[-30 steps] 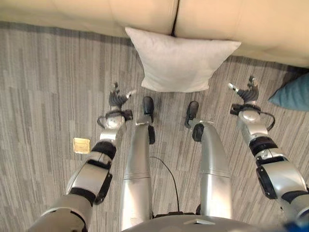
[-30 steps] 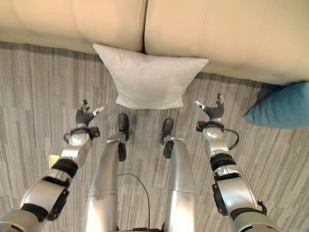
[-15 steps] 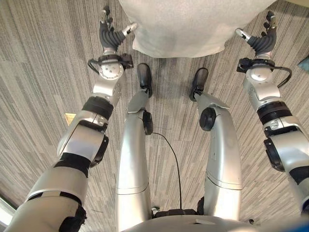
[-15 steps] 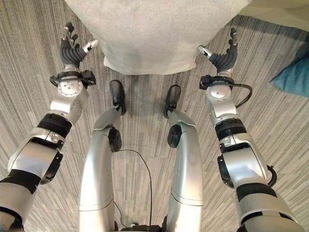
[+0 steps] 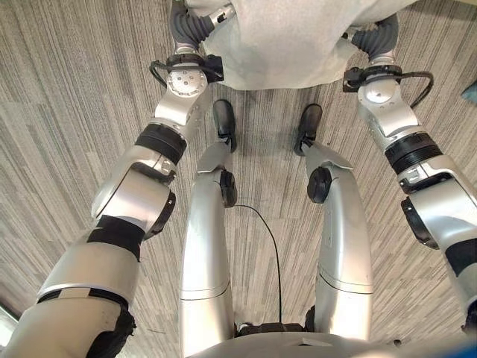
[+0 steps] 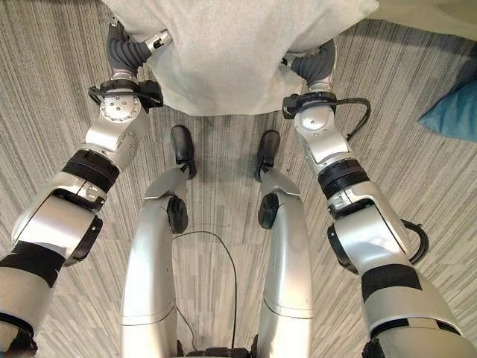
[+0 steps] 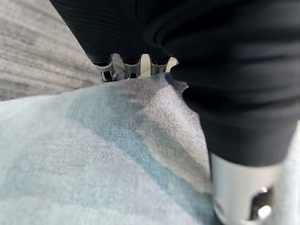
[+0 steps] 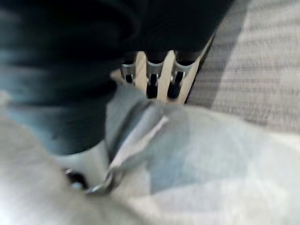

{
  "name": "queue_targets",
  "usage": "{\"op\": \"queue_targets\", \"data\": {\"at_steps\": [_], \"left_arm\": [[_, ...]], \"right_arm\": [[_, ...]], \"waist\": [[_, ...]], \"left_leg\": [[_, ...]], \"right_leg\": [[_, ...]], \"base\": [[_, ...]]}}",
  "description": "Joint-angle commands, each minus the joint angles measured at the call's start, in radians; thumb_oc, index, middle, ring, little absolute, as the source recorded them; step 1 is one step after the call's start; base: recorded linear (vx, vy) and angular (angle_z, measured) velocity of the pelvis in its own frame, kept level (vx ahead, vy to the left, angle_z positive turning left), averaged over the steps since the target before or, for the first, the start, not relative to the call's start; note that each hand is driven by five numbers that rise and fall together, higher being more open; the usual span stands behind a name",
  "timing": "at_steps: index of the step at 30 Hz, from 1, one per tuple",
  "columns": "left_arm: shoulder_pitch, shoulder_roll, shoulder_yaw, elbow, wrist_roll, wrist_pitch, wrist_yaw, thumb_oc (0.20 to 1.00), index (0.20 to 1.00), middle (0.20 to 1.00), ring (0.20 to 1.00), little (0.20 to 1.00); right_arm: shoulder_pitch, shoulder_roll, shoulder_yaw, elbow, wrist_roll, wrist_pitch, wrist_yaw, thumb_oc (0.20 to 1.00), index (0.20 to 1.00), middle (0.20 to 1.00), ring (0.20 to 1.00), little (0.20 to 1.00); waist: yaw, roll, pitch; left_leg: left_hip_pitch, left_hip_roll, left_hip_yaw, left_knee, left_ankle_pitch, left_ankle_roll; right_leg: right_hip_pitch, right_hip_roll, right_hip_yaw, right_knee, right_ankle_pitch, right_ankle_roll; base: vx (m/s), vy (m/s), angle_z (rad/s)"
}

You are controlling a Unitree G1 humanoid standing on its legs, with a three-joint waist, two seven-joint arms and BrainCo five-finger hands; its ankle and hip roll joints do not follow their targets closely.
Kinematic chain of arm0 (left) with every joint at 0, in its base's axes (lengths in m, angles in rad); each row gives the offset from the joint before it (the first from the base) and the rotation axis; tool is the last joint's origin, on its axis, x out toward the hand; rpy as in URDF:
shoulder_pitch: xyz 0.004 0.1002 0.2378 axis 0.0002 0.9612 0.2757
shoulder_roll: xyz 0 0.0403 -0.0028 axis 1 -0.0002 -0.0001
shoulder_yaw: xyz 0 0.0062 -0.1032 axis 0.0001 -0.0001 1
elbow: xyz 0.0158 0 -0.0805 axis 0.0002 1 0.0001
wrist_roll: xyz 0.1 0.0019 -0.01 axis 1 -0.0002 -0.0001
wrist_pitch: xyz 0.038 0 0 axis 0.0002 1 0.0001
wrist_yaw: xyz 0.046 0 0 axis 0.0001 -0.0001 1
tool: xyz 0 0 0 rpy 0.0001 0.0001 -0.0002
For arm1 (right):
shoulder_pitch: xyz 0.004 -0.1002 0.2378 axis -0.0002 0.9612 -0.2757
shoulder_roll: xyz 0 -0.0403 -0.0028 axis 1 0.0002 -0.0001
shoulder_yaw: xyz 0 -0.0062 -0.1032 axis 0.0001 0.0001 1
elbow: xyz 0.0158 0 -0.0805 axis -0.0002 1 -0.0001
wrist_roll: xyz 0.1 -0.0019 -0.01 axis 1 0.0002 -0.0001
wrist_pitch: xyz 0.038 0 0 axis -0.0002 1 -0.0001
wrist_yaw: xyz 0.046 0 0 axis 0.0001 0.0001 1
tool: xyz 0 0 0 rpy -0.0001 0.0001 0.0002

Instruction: Pick up all the scattered cushions and arrange them neatly on the sofa.

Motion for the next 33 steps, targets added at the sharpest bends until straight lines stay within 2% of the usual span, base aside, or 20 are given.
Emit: {"op": "queue_targets", "data": {"at_steps": [1, 5, 9, 17, 18, 19, 20, 21, 23, 25, 28, 33], "left_arm": [[0.084, -0.042, 0.045, -0.076, -0.058, -0.073, -0.084, 0.200, 0.200, 0.200, 0.200, 0.200], [0.160, -0.020, 0.106, -0.108, -0.077, -0.082, -0.106, 0.200, 0.200, 0.200, 0.200, 0.200], [0.266, -0.040, 0.164, -0.206, -0.064, -0.105, -0.121, 0.200, 0.200, 0.200, 0.200, 0.200], [0.536, -0.120, 0.255, -0.402, 0.023, -0.130, -0.143, 0.200, 0.200, 0.200, 0.200, 0.200], [0.611, -0.137, 0.262, -0.440, 0.040, -0.132, -0.154, 0.200, 0.200, 0.200, 0.200, 0.200], [0.637, -0.146, 0.267, -0.456, 0.050, -0.129, -0.160, 0.200, 0.200, 0.200, 0.200, 0.200], [0.714, -0.158, 0.275, -0.483, 0.064, -0.130, -0.174, 0.200, 0.200, 0.200, 0.200, 0.200], [0.717, -0.158, 0.274, -0.484, 0.064, -0.130, -0.173, 0.200, 0.200, 0.200, 0.200, 0.200], [0.778, -0.174, 0.279, -0.510, 0.066, -0.128, -0.185, 0.200, 0.200, 0.200, 0.200, 0.200], [0.940, -0.204, 0.298, -0.573, 0.050, -0.127, -0.214, 0.200, 0.200, 0.200, 0.200, 0.200], [1.019, -0.194, 0.302, -0.593, 0.079, -0.115, -0.230, 0.200, 0.200, 0.200, 0.200, 0.200], [1.110, -0.170, 0.327, -0.614, 0.107, -0.095, -0.237, 0.200, 0.200, 0.200, 0.200, 0.200]], "right_arm": [[-0.052, 0.173, 0.081, -0.104, 0.022, -0.116, 0.093, 0.200, 0.200, 0.200, 0.200, 0.200], [0.004, 0.189, 0.033, -0.143, 0.028, -0.130, 0.107, 0.200, 0.200, 0.200, 0.200, 0.200], [0.087, 0.184, -0.056, -0.209, 0.020, -0.143, 0.107, 0.200, 0.200, 0.200, 0.200, 0.200], [0.345, 0.212, -0.137, -0.358, -0.044, -0.152, 0.171, 0.200, 0.200, 0.200, 0.200, 0.200], [0.423, 0.212, -0.147, -0.391, -0.048, -0.156, 0.196, 0.200, 0.200, 0.200, 0.200, 0.200], [0.453, 0.215, -0.154, -0.402, -0.054, -0.156, 0.202, 0.200, 0.200, 0.200, 0.200, 0.200], [0.533, 0.221, -0.165, -0.425, -0.063, -0.159, 0.225, 0.200, 0.200, 0.200, 0.200, 0.200], [0.535, 0.221, -0.164, -0.427, -0.064, -0.158, 0.225, 0.200, 0.200, 0.200, 0.200, 0.200], [0.601, 0.219, -0.170, -0.451, -0.073, -0.155, 0.239, 0.200, 0.200, 0.200, 0.200, 0.200], [0.758, 0.235, -0.180, -0.496, -0.081, -0.148, 0.280, 0.200, 0.200, 0.200, 0.200, 0.200], [0.847, 0.225, -0.189, -0.517, -0.098, -0.140, 0.308, 0.200, 0.200, 0.200, 0.200, 0.200], [0.921, 0.211, -0.200, -0.529, -0.116, -0.118, 0.338, 0.200, 0.200, 0.200, 0.200, 0.200]], "waist": [[-0.034, 0.027, -0.138], [-0.054, -0.007, -0.216], [-0.058, -0.005, -0.248], [-0.036, 0.011, -0.259], [-0.029, 0.017, -0.271], [-0.027, 0.017, -0.269], [-0.021, 0.017, -0.279], [-0.021, 0.017, -0.276], [-0.018, 0.017, -0.281], [-0.008, 0.017, -0.291], [-0.012, 0.014, -0.327], [-0.016, 0.005, -0.393]], "left_leg": [[0.023, -0.044, -0.071, -0.008, -0.067, -0.034], [0.053, -0.047, -0.053, -0.069, -0.058, -0.033], [0.157, -0.043, -0.061, -0.153, -0.043, -0.043], [0.495, -0.030, -0.084, -0.385, -0.004, -0.077], [0.585, -0.033, -0.088, -0.438, 0.004, -0.082], [0.622, -0.035, -0.087, -0.476, 0.043, -0.083], [0.729, -0.041, -0.094, -0.536, 0.055, -0.089], [0.736, -0.040, -0.095, -0.540, 0.056, -0.089], [0.829, -0.040, -0.098, -0.580, 0.062, -0.092], [1.061, -0.028, -0.098, -0.673, 0.079, -0.099], [1.226, -0.011, -0.078, -0.761, 0.093, -0.113], [1.375, 0.012, -0.044, -0.840, 0.104, -0.121]], "right_leg": [[0.026, 0.042, 0.019, -0.091, 0.040, 0.109], [0.027, 0.061, 0.029, -0.113, 0.046, 0.101], [0.124, 0.060, 0.020, -0.172, 0.055, 0.103], [0.464, 0.046, -0.012, -0.355, 0.074, 0.103], [0.545, 0.036, -0.025, -0.405, 0.081, 0.105], [0.580, 0.033, -0.031, -0.444, 0.115, 0.100], [0.681, 0.035, -0.048, -0.497, 0.123, 0.103], [0.688, 0.035, -0.048, -0.500, 0.124, 0.103], [0.786, 0.035, -0.063, -0.548, 0.125, 0.101], [1.025, 0.048, -0.087, -0.644, 0.130, 0.104], [1.212, 0.065, -0.098, -0.747, 0.134, 0.108], [1.371, 0.084, -0.095, -0.842, 0.148, 0.118]], "base": [[0.01, -0.053, -0.10], [0.00, -0.037, -0.12], [-0.06, -0.037, 0.01], [-0.04, -0.010, 0.02], [-0.07, -0.026, -0.01], [-0.10, -0.048, 0.02], [-0.11, -0.041, 0.03], [-0.01, -0.038, 0.10], [0.04, -0.052, 0.08], [0.10, -0.090, -0.02], [0.16, -0.065, 0.00], [0.11, -0.028, -0.05]]}}
